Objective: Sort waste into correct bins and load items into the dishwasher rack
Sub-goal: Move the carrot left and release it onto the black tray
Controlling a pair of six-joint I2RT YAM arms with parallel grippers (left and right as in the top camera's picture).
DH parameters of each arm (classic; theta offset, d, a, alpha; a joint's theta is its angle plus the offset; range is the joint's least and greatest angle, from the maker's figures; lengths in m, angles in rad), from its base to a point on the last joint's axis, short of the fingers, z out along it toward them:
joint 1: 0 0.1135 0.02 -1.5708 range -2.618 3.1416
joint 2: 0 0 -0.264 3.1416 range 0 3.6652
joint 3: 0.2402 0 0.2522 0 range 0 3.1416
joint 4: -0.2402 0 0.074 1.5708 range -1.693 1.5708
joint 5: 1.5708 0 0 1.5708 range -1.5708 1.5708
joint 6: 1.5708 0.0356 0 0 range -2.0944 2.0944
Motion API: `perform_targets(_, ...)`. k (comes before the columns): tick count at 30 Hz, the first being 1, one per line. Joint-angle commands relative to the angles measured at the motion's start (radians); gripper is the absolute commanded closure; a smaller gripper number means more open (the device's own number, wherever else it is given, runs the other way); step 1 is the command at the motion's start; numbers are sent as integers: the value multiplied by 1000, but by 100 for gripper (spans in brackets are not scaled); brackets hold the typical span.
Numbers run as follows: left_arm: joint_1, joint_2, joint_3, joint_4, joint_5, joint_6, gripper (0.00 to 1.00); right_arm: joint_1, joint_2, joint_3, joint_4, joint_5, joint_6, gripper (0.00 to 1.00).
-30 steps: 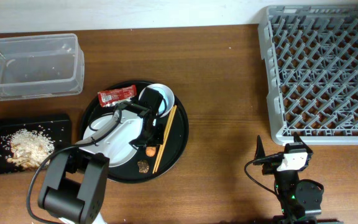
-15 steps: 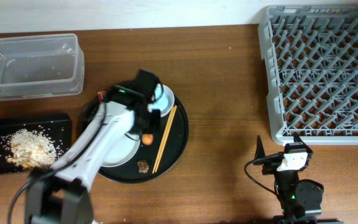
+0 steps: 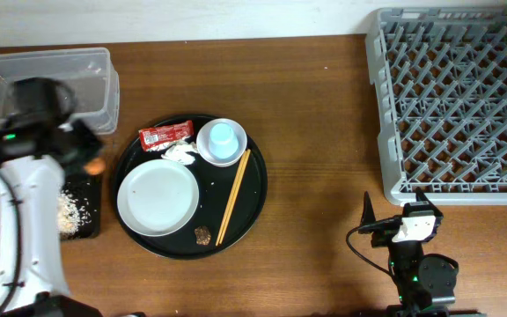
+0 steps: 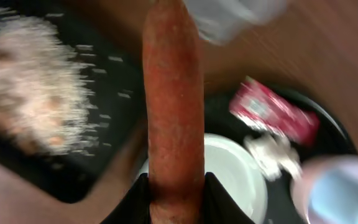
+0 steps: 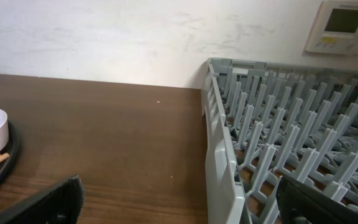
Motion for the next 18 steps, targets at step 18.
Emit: perform_targets(18,343,347,11,144,-135,-149,84,6,-8,-9,-2,9,-2,2)
